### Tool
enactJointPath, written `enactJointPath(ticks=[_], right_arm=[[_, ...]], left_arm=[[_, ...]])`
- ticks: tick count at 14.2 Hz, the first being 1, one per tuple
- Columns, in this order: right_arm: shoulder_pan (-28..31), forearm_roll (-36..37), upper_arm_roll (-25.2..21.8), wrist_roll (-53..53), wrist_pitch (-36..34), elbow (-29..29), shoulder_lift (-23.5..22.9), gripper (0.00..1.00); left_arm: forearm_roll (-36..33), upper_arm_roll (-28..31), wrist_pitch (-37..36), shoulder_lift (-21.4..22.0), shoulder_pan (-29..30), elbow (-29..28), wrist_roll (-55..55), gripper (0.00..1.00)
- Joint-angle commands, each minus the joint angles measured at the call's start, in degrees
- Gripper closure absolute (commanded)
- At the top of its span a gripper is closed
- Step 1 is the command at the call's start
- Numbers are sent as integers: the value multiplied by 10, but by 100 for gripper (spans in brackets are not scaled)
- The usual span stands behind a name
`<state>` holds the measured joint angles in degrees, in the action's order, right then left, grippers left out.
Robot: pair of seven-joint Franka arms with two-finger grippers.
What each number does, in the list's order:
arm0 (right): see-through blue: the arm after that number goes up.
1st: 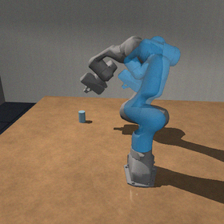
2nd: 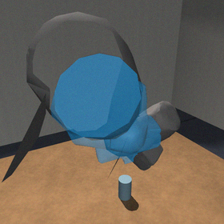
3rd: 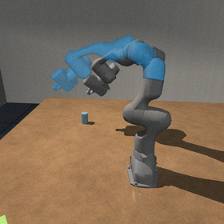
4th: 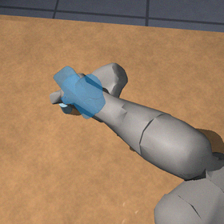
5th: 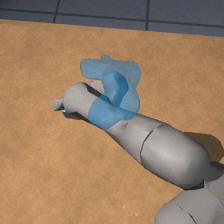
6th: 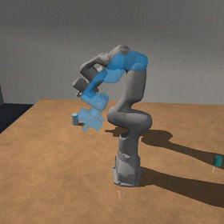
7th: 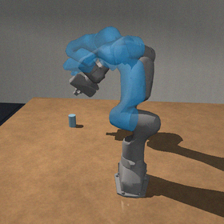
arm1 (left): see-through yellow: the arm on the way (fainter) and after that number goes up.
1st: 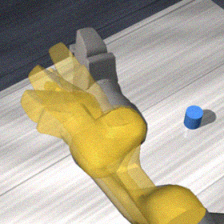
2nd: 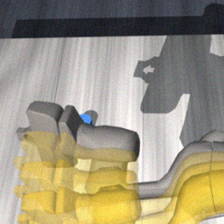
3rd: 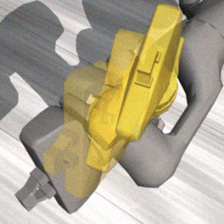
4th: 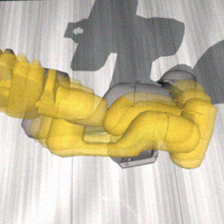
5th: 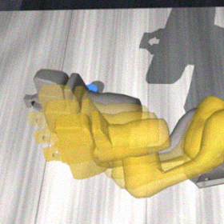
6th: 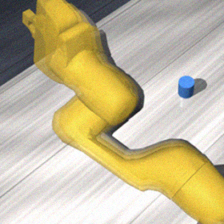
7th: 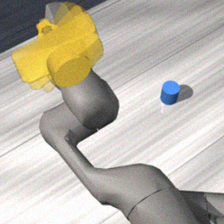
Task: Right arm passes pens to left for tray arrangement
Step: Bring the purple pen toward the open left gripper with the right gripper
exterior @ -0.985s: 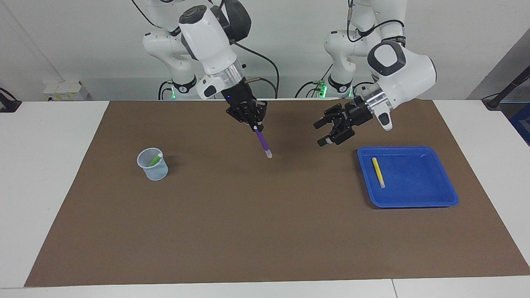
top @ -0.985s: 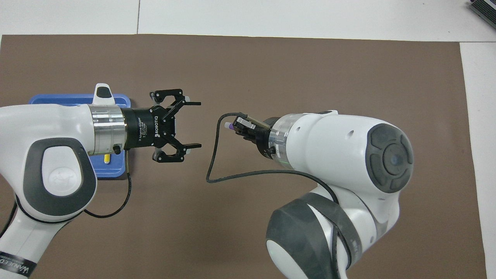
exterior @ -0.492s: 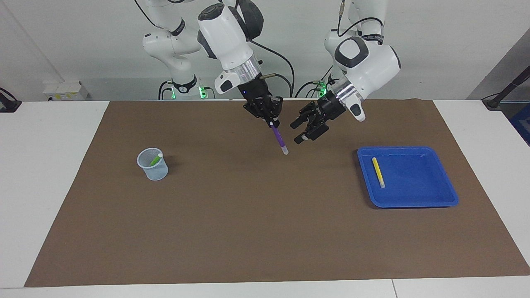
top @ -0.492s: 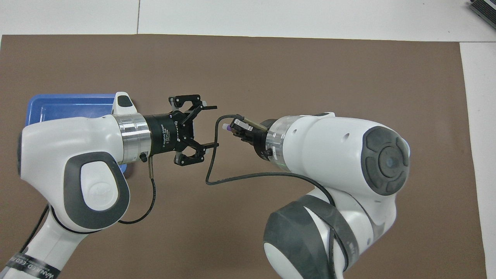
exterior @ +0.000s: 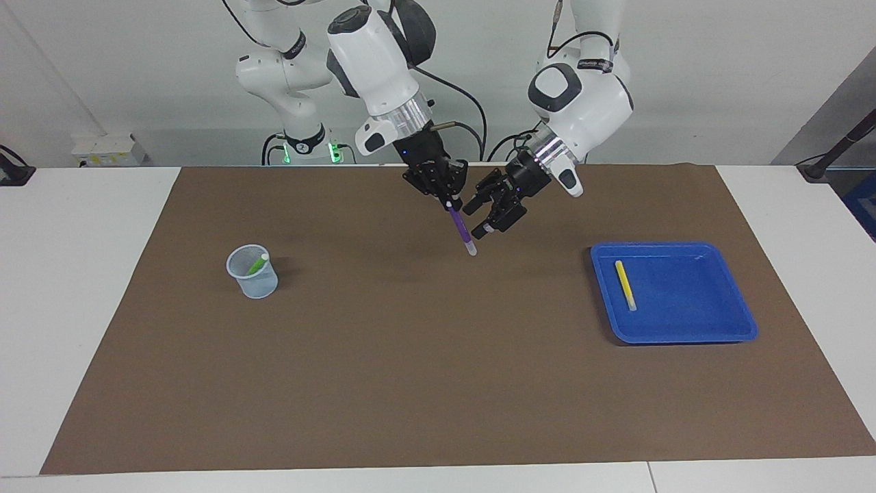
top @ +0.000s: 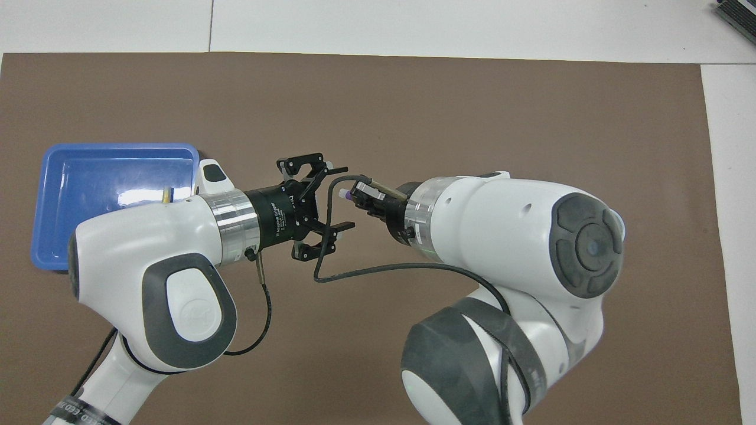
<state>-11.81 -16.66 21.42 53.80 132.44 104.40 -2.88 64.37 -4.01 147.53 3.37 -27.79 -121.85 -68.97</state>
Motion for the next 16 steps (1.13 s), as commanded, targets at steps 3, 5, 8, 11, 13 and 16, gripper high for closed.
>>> enactJointPath(ticks=[3,5,8,11,13,16], right_arm=[[0,-14,0,3,4,10,8,100],[0,-14,0,3,4,10,8,100],[0,-14,0,3,4,10,8,100],[0,-14,0,3,4,10,7,100],[0,-14,-1,3,4,9,7,100],[1,-14,0,3,4,9,7,100]], left_arm=[[31,6,58,15,-38,-26,-9,14],[32,7,58,14,-38,-26,-9,25],[32,7,58,14,-38,-25,-12,51],[32,7,58,14,-38,-25,-18,73],[32,7,58,13,-38,-24,-21,89],[31,7,60,11,-46,-21,-22,100]])
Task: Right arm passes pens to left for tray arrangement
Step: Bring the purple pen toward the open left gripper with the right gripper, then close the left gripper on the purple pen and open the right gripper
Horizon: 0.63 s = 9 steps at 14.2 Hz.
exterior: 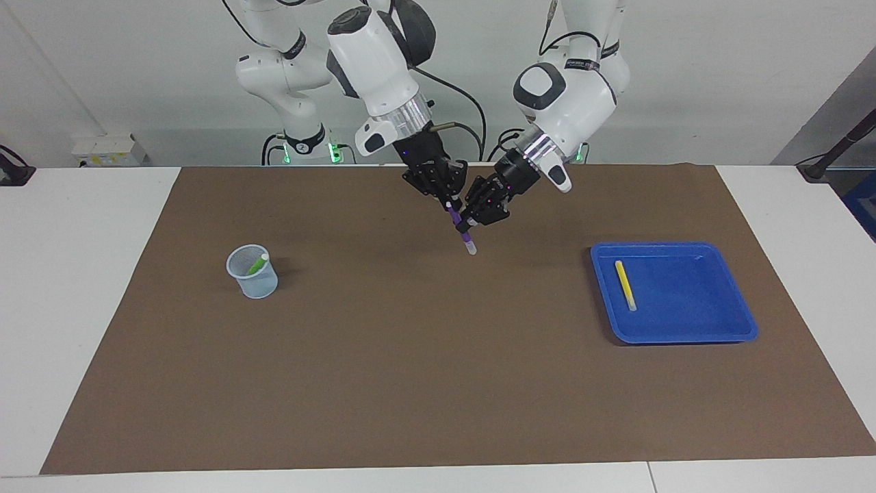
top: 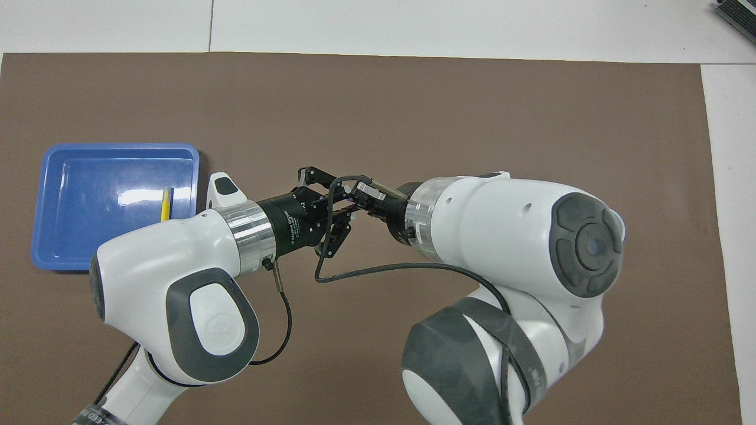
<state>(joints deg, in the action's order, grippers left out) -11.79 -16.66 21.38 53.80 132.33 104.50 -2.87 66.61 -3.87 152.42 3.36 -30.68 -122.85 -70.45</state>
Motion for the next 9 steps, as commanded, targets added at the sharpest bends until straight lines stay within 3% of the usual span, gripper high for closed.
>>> enactJointPath(ticks=[1,7,8,9], right_arm=[[1,-14,0,3,5,8,7,100],[5,-14,0,2,3,7,7,97],[6,-14,0,2,3,6,7,84],[6,-13,0,1,3,6,7,47]], left_arm=[[9,5,12,10,-19,-10,-1,100],[5,8,2,10,-9,-8,9,100],[4,8,-5,10,-1,-8,17,100],[4,8,-13,12,4,-8,32,100]])
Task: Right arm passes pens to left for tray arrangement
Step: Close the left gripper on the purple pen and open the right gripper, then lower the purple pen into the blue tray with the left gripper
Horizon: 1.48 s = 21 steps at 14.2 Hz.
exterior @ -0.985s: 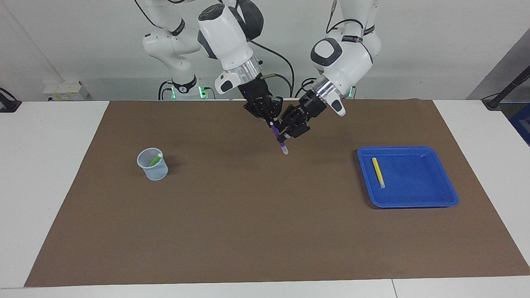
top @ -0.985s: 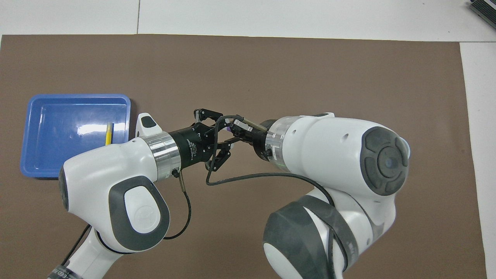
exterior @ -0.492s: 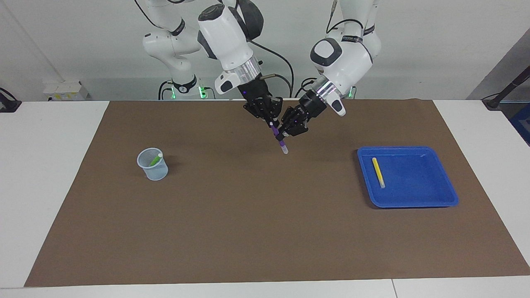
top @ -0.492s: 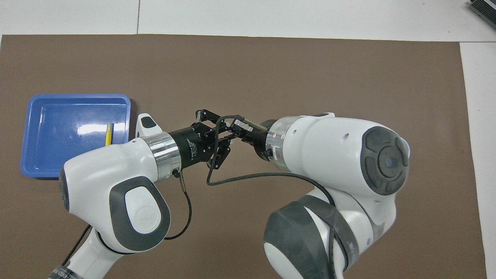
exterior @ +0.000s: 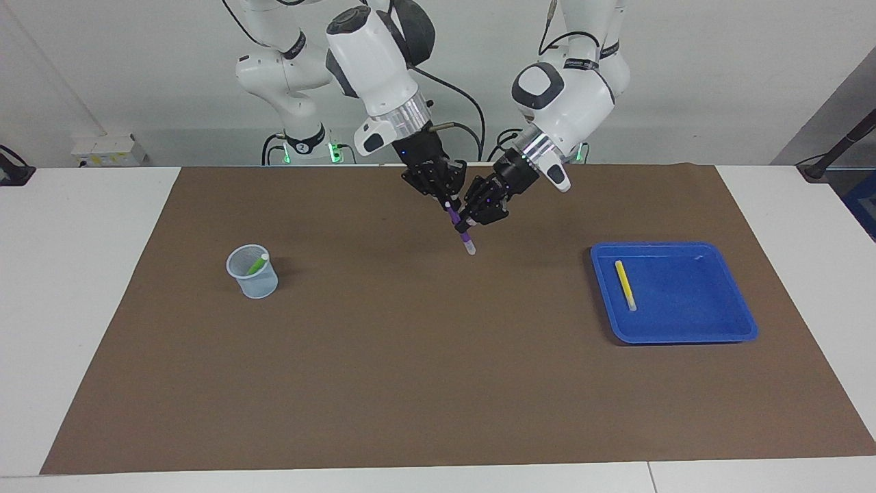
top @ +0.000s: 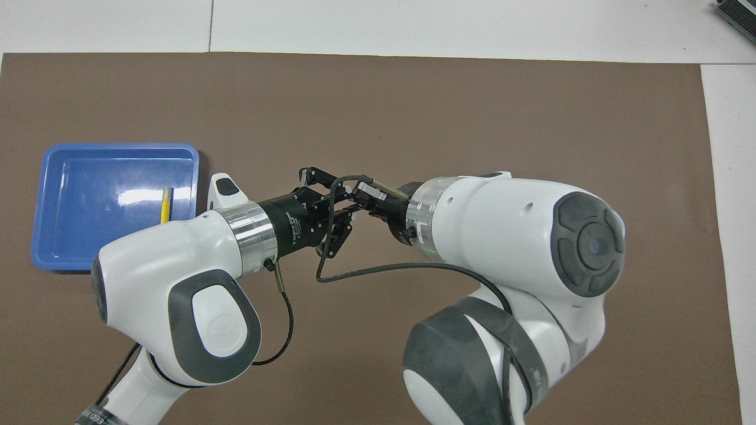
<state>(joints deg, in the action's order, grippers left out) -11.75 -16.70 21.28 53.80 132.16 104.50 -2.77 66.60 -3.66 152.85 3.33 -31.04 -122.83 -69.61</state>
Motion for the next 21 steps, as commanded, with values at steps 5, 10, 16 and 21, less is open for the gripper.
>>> enactJointPath(ticks=[5,10,16,21], right_arm=[[29,-3,-2,-63,-28,-7,5,0],[134,25,-4,-364,-152,-12,9,0],[206,133,-4,-552,-188,18,21,0],[258,171,-3,-655,-171,58,16,0]], left_arm=[[0,8,-73,17,42,-9,80,100],[-162,9,-223,26,120,-6,155,100],[-408,9,-446,26,219,45,378,100],[-564,9,-481,19,245,70,530,100]])
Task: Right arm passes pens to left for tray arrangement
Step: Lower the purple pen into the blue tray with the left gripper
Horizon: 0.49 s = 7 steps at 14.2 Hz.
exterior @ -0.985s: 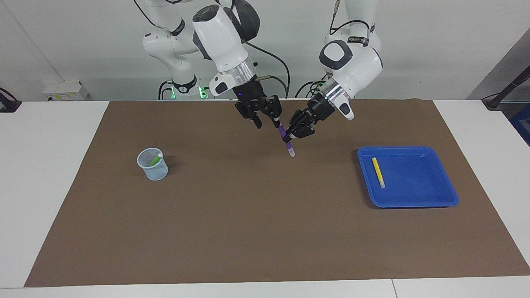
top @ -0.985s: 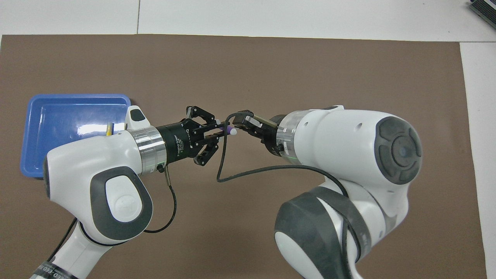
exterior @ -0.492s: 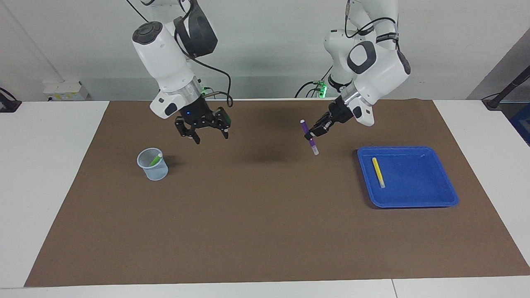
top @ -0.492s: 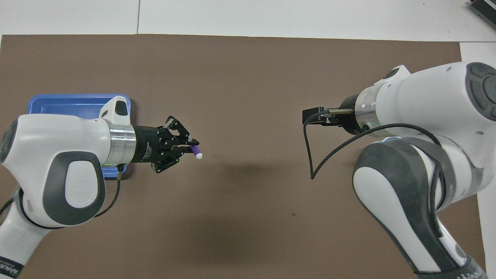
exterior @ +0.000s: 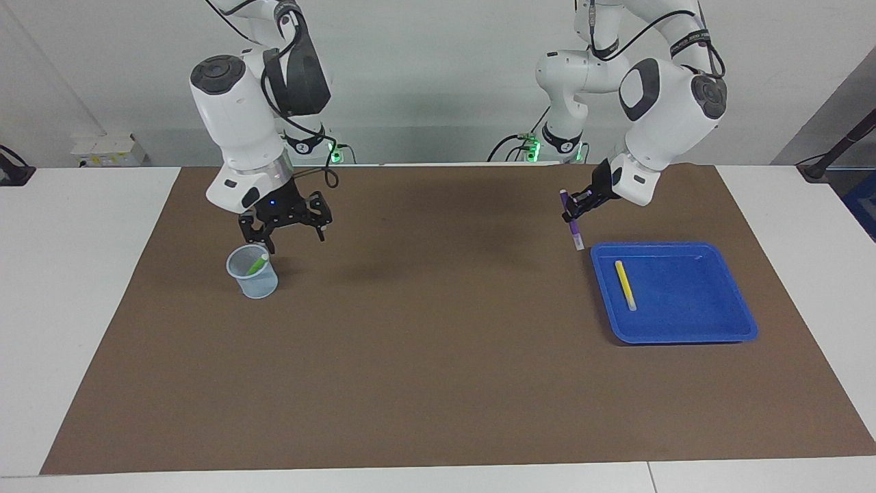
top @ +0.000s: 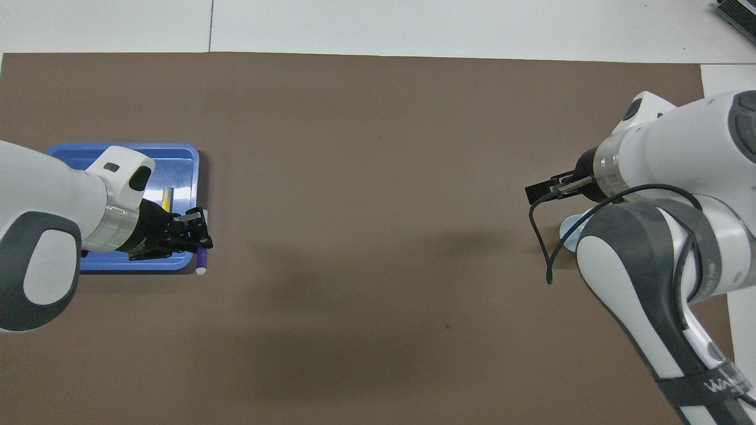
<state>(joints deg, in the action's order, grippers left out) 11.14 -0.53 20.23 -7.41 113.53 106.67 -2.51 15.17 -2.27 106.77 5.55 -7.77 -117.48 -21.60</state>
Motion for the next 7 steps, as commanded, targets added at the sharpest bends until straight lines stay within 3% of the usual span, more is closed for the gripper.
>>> enactJointPath(ticks=[1,5,7], right_arm=[[36,10,7,-58,20,48,11,0],[46,41,8,-87,27,91,9,0],[50,41,8,-85,38,115,9,5]], left_arm=[[-77,-5,-17,-3,15,16,77,100],[-143,-5,0,-3,67,10,199,100],[-147,-5,7,-4,104,8,256,100]])
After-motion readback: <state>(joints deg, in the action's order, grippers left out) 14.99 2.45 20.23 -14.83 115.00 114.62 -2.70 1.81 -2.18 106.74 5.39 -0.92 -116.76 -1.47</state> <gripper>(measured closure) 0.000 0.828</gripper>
